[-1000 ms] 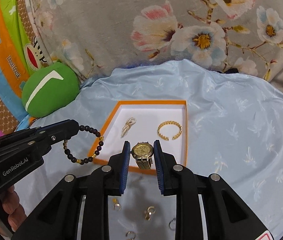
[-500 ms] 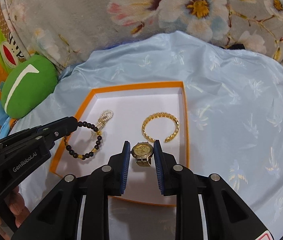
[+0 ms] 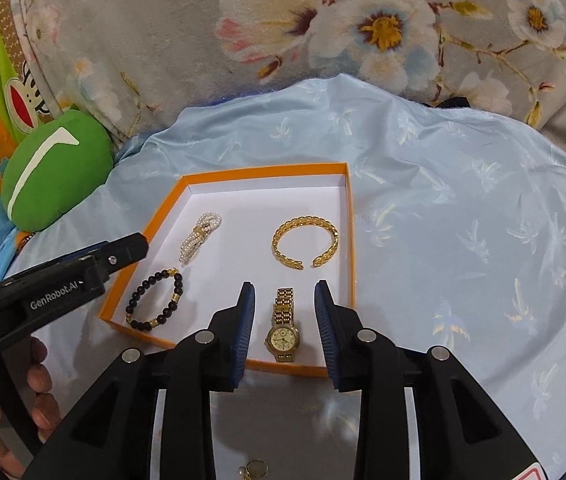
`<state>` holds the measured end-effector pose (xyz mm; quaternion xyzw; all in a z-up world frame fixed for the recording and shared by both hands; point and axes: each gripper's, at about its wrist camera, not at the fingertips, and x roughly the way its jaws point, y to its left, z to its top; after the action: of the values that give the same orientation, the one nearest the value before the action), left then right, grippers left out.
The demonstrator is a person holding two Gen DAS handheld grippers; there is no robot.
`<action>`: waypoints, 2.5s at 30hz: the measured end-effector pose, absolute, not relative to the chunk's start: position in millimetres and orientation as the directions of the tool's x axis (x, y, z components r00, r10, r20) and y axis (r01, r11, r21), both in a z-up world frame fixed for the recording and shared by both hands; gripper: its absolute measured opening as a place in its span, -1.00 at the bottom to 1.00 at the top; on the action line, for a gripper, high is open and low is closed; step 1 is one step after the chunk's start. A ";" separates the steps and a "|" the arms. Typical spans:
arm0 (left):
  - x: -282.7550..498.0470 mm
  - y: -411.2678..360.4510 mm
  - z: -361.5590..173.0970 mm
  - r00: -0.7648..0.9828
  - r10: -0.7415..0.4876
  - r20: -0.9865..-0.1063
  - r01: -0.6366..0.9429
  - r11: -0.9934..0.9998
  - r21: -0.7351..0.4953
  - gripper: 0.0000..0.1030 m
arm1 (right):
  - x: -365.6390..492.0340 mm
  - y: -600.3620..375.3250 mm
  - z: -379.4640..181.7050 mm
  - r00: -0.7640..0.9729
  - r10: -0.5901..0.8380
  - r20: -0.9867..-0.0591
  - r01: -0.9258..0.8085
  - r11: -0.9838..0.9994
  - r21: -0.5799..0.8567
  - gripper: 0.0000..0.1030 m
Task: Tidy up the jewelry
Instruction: 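Open both tools to release the watch and bead bracelet in the box, then withdraw both open tools from the box, then lower the left tool over the silver link watch and close on it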
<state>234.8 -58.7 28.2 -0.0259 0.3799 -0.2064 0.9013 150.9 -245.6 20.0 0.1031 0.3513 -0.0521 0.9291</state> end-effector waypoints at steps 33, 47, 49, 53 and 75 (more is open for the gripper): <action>91.9 17.3 -15.4 0.541 -0.332 -0.773 0.294 0.935 -0.196 0.29 | 3.8 -224.6 -17.4 0.651 0.000 -0.759 0.205 0.963 0.176 -0.29; 129.5 -12.3 -27.3 0.550 -0.310 -0.776 0.317 0.936 -0.150 0.29 | 10.6 -227.8 -20.8 0.645 0.040 -0.763 0.202 0.954 0.221 -0.29; 136.9 -16.4 -27.2 0.549 -0.314 -0.775 0.318 0.936 -0.155 0.29 | 12.1 -229.0 -21.6 0.644 0.041 -0.764 0.203 0.954 0.222 -0.29; 148.4 -27.5 -28.0 0.559 -0.304 -0.771 0.324 0.936 -0.134 0.28 | 14.9 -232.7 -23.3 0.642 0.042 -0.765 0.209 0.951 0.228 -0.29; 138.2 -35.5 -22.1 0.571 -0.342 -0.746 0.361 0.921 -0.146 -0.82 | 42.0 -245.6 -33.1 0.633 0.013 -0.774 0.224 0.954 0.199 -0.28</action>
<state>138.2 -35.5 -22.1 0.0113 0.4182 -0.1984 0.8863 42.0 -245.6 -33.1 0.1396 0.4241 -0.0588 0.8929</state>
